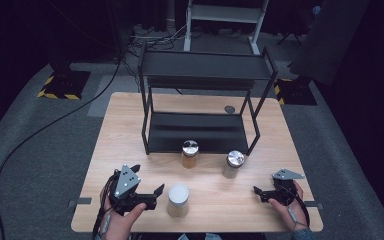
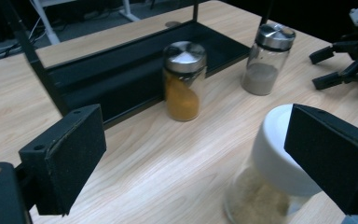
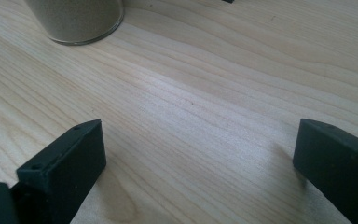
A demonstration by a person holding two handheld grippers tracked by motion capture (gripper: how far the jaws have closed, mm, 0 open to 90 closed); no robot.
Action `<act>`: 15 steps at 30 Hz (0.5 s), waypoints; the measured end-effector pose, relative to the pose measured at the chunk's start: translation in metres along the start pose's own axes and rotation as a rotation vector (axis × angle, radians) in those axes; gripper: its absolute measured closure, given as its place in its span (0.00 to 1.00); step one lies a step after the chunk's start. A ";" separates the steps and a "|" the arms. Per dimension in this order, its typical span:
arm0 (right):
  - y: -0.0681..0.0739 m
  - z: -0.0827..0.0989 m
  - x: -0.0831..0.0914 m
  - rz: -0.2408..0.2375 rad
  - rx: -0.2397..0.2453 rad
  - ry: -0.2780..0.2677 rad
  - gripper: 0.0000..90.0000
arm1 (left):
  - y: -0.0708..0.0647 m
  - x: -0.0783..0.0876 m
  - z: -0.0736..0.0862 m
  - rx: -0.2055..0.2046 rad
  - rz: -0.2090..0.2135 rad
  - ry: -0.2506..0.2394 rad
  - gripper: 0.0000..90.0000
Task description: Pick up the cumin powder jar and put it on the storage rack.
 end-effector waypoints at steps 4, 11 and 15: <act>0.000 0.000 0.000 0.000 0.000 0.000 0.02 | -0.011 -0.003 -0.003 -0.011 0.010 -0.005 0.06; 0.000 0.000 0.000 0.000 0.000 0.000 0.02 | -0.025 -0.006 -0.006 -0.016 0.029 -0.010 0.06; 0.000 0.000 0.000 0.000 0.000 0.000 0.02 | -0.033 -0.007 -0.008 -0.014 0.030 -0.008 0.06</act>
Point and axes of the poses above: each handheld gripper's, and its own axes: x roughly backward along the jaws, z roughly out of its underside, y roughly to its left, the point moved 10 cm from there along -x, roughly forward along the jaws, and after that the axes turned 5 degrees about x, right-handed, at the moved point
